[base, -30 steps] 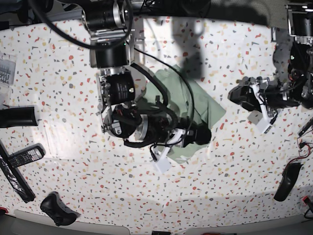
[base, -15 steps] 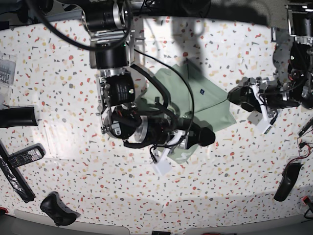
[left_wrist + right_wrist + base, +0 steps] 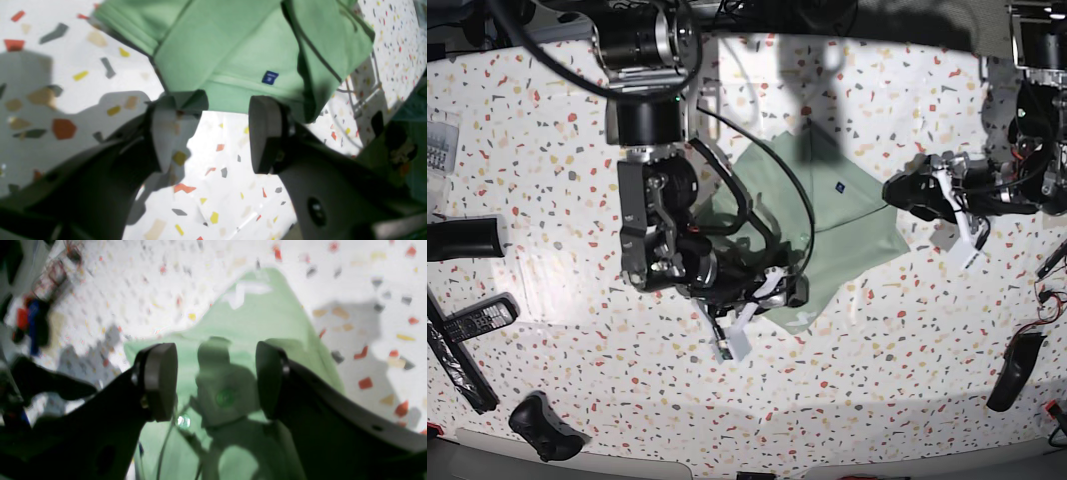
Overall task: Fold the T-shirt properly
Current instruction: 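Hold the folded bundle with both grippers and flatten it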
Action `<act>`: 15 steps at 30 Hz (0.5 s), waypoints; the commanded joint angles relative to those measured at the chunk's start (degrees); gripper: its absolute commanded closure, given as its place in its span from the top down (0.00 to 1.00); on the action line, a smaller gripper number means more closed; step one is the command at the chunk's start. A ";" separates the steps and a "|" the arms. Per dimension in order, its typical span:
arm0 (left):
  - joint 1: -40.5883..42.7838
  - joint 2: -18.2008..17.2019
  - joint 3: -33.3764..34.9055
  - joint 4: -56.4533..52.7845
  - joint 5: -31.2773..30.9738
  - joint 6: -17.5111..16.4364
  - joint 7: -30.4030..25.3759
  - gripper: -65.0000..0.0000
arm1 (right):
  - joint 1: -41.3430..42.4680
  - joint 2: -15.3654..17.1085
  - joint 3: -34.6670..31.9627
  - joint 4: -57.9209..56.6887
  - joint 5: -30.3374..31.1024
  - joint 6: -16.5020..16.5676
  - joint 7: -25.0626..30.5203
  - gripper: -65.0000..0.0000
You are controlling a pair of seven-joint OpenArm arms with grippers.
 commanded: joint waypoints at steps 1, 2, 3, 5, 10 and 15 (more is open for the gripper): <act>-1.11 -0.07 -0.26 1.03 -1.22 -0.39 -0.72 0.50 | 0.96 1.22 0.48 0.76 0.83 1.15 1.38 0.55; -1.07 0.57 -0.26 1.03 -1.25 -0.39 -0.72 0.50 | 0.17 2.16 0.85 0.74 0.66 1.15 1.84 0.55; -1.09 1.27 -0.26 1.03 -1.25 -0.39 -0.74 0.50 | -0.83 3.08 1.33 0.74 0.48 1.15 2.62 0.55; -1.11 2.86 -0.26 1.03 -1.70 -0.39 -0.76 0.50 | -2.99 4.66 2.34 0.63 0.57 1.15 4.70 0.55; -1.14 6.73 -0.26 1.05 -2.51 -0.42 -0.72 0.50 | -4.37 5.64 4.15 0.31 1.42 1.15 4.79 0.55; -1.07 8.09 -0.26 1.16 -4.24 -0.42 0.09 0.50 | -3.13 5.66 4.17 0.33 1.40 1.15 4.68 0.55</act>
